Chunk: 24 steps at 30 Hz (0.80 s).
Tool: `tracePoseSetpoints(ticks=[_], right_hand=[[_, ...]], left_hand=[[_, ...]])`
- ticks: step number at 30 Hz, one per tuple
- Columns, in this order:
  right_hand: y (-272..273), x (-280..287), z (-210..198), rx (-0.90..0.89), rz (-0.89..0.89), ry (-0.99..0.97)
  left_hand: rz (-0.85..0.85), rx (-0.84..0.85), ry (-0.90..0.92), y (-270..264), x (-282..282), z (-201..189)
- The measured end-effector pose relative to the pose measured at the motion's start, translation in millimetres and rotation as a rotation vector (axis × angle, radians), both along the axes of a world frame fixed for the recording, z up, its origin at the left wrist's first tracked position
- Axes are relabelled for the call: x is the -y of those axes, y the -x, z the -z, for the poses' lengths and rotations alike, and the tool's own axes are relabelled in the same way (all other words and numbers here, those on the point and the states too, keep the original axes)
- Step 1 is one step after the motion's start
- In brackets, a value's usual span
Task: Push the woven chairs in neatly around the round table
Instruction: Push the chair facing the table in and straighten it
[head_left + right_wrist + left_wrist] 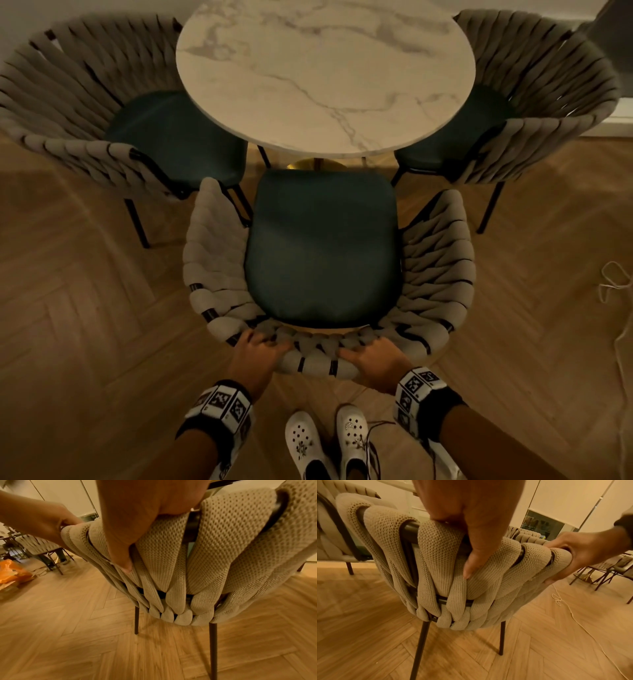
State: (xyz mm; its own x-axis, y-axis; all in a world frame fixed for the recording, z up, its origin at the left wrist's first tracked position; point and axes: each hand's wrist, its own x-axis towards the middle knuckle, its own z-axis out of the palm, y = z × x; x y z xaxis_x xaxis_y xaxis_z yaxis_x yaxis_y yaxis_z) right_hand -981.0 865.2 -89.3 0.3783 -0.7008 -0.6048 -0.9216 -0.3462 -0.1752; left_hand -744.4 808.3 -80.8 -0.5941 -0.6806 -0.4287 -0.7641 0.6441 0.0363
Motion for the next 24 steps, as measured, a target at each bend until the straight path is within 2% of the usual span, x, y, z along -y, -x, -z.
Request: tracePoseSetpoints(ticks=[3,7,14,18,24], right_hand=[[7,7,-1,0.003,-0.065,-0.016],[20,15,-6,0.036,-0.033,0.007],[25,21,-12,0.04,0.004,0.011],[24,19,-8,0.062,0.027,0.059],[24,20,-8,0.019,0.016,0.05]], left_hand=[[-0.042,-0.011,-0.085,5,0,-2],[0.001,0.059,-0.043,17,11,6],[-0.053,-0.047,-0.017,27,13,3],[-0.036,0.126,-0.04,32,18,4],[-0.021,0.152,-0.056,35,17,0]])
